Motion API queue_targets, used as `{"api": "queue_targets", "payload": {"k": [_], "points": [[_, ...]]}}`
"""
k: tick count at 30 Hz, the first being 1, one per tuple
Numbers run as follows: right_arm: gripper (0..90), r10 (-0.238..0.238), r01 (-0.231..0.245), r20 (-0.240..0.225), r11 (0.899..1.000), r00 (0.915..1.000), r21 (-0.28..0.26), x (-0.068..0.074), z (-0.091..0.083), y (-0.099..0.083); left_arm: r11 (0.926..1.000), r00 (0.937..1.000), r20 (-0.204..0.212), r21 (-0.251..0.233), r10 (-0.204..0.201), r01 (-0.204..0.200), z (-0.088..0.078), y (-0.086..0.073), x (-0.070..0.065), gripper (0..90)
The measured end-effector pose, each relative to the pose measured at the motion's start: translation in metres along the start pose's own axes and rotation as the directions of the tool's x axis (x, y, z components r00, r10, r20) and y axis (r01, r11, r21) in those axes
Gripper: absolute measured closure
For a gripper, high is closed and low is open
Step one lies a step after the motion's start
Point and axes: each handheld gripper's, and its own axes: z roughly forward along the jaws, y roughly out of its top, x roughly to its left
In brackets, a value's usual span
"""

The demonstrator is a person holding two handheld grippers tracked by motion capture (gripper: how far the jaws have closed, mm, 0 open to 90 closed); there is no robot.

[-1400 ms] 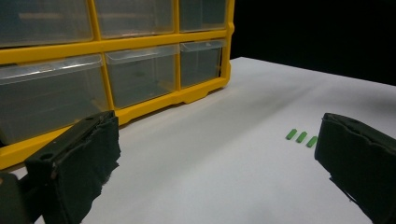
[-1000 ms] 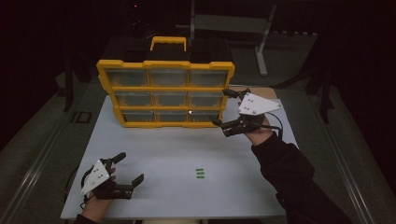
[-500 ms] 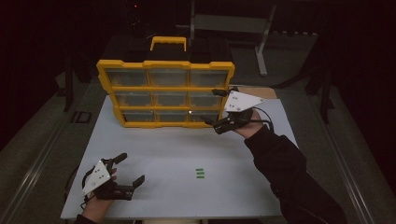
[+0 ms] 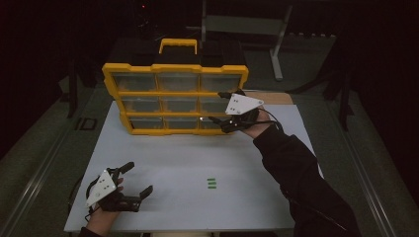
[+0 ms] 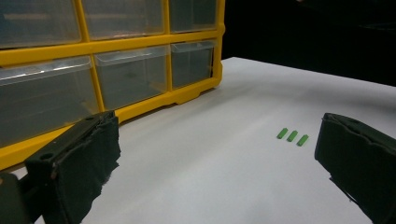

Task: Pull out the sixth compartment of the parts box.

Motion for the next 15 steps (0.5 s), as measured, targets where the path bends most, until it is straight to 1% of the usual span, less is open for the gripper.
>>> {"api": "queue_targets", "payload": {"k": [3,4,5,6,7,9,10,11,13,14,15], "points": [[26.3,-0.034,0.034,0.02,0.999,0.9992,0.004,-0.002,0.003,-0.002,1.0,1.0,0.002,0.0,-0.002,0.002,0.0,0.0,0.0,0.0],[29.7,-0.051,0.051,0.029,0.999,0.9983,0.005,-0.003,0.004,-0.003,1.0,1.0,0.002,0.0,-0.002,0.002,0.0,0.0,0.0,0.0],[29.7,-0.051,0.051,0.029,0.999,0.9983,0.005,-0.003,0.004,-0.003,1.0,1.0,0.002,0.0,-0.001,0.001,0.0,0.0,0.0,0.0],[33.2,-0.092,0.091,0.034,0.996,0.9952,0.014,-0.004,0.006,-0.005,1.0,1.0,0.003,0.0,-0.002,0.002,0.0,0.0,0.0,0.0],[35.3,-0.101,0.101,0.034,0.995,0.9943,0.016,-0.004,0.006,-0.006,1.0,1.0,0.003,0.0,-0.002,0.002,0.0,0.0,0.0,0.0],[38.6,-0.14,0.139,0.035,0.99,0.9896,0.027,-0.004,0.008,-0.008,1.0,1.0,0.004,0.0,-0.002,0.002,0.0,0.0,0.0,0.0],[38.6,-0.14,0.139,0.035,0.99,0.9896,0.027,-0.004,0.008,-0.008,1.0,1.0,0.004,0.0,-0.002,0.002,0.0,0.0,0.0,0.0],[41.7,-0.164,0.163,0.034,0.986,0.9858,0.034,-0.005,0.01,-0.009,1.0,1.0,0.004,0.0,-0.002,0.002,0.0,0.0,0.0,0.0],[44.1,-0.173,0.172,0.028,0.984,0.9846,0.045,-0.007,0.012,-0.01,1.0,1.0,0.005,0.0,-0.004,0.004,0.0,0.0,0.0,0.0],[44.9,-0.168,0.166,0.026,0.985,0.9855,0.048,-0.009,0.012,-0.01,1.0,1.0,0.006,-0.001,-0.006,0.006,0.0,0.0,0.0,0.0],[48.1,-0.156,0.154,0.017,0.987,0.9877,0.054,-0.011,0.013,-0.011,1.0,1.0,0.007,-0.001,-0.007,0.007,0.0,0.0,0.0,0.0]]}}
